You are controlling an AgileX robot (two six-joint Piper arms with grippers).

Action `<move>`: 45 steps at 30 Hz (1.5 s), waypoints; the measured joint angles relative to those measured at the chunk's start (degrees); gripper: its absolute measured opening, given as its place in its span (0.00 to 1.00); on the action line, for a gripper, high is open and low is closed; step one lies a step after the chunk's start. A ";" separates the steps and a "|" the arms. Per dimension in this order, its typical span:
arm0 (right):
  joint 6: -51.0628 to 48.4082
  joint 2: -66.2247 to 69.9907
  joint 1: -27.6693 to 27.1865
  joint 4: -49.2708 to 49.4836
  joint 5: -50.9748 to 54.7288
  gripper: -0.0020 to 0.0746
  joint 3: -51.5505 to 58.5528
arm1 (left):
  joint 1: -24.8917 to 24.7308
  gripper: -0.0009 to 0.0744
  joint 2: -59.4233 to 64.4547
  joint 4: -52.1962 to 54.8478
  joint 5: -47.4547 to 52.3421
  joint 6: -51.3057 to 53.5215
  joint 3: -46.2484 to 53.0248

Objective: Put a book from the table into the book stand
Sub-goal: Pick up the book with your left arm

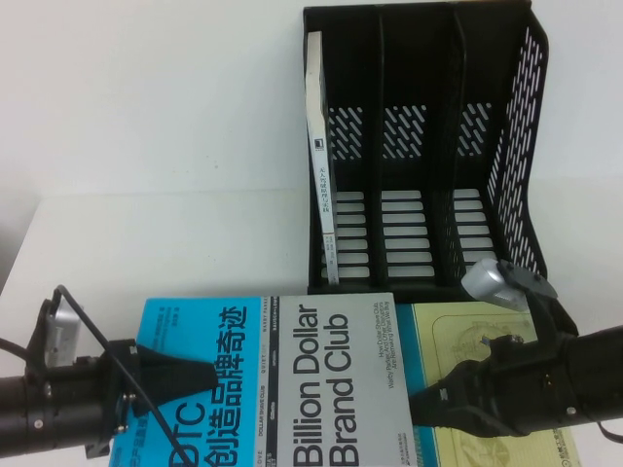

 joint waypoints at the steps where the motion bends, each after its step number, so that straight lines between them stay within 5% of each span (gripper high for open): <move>1: 0.10 0.00 -0.10 -0.45 0.11 0.02 0.00 | 0.00 0.49 0.00 -0.68 0.00 0.14 0.00; 10: 6.20 -1.98 -0.10 -11.27 0.34 0.02 -0.57 | -0.11 0.49 0.00 -0.37 0.58 -0.80 -3.55; 23: 33.27 -10.64 0.01 -51.35 0.76 0.02 -1.04 | -0.11 0.49 -10.10 18.10 2.71 -13.66 -20.67; 32: 36.43 -10.88 0.35 -54.87 0.76 0.02 -1.14 | -0.11 0.49 -17.69 26.96 4.71 -22.54 -30.53; 45: 37.28 -10.88 0.38 -54.05 0.43 0.02 -1.14 | -0.20 0.49 -19.22 30.48 5.74 -26.50 -32.13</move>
